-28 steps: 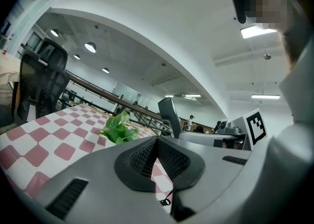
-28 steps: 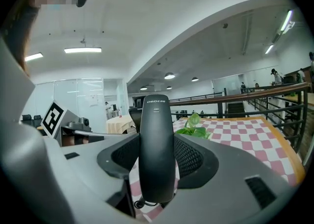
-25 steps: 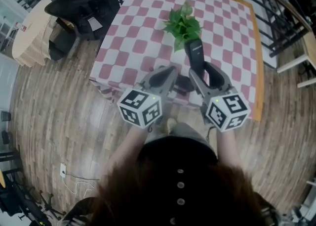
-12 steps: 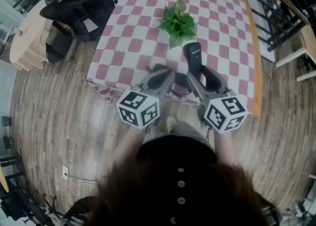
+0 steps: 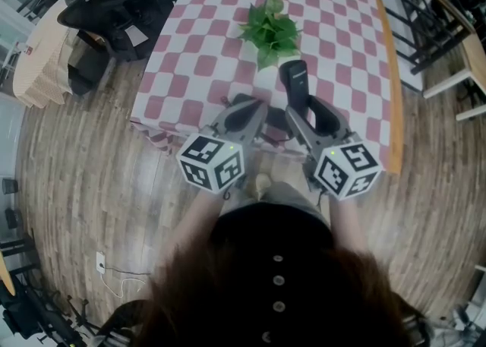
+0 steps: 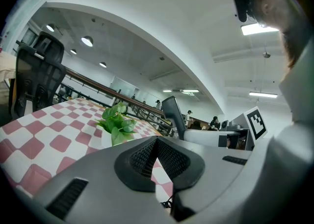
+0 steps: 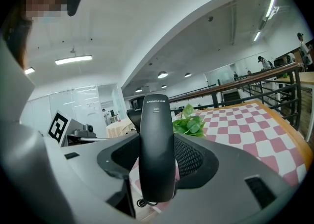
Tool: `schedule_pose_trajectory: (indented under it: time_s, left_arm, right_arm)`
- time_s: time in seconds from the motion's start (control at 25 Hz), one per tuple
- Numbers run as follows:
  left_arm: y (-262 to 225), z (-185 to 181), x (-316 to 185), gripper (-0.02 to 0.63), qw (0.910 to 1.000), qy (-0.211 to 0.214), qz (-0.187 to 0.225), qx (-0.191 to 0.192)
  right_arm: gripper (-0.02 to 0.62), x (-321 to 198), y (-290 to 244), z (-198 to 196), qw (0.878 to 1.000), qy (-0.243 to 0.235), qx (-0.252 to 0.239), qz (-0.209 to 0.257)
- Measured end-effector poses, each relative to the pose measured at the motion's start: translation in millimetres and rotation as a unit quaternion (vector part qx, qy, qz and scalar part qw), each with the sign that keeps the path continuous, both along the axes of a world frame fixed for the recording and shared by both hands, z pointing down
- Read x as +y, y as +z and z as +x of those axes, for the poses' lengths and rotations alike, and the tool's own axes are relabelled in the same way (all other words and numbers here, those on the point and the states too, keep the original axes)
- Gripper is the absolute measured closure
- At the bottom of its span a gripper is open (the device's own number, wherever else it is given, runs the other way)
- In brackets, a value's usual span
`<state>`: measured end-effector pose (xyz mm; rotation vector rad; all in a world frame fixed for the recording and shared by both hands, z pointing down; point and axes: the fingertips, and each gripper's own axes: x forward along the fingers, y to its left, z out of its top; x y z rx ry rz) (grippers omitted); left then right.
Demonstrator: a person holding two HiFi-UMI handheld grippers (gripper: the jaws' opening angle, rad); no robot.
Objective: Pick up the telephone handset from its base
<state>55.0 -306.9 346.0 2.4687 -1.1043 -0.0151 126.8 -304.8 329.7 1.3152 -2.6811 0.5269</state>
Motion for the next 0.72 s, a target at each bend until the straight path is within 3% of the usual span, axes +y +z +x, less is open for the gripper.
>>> schedule_pose_trajectory:
  time_s: [0.72]
  left_arm:
    - [11,7,-2,0.600,0.9999,0.007,-0.015,-0.002]
  right_arm:
    - [0.368,-1,12,4,1.000,0.003,0.021,-0.015]
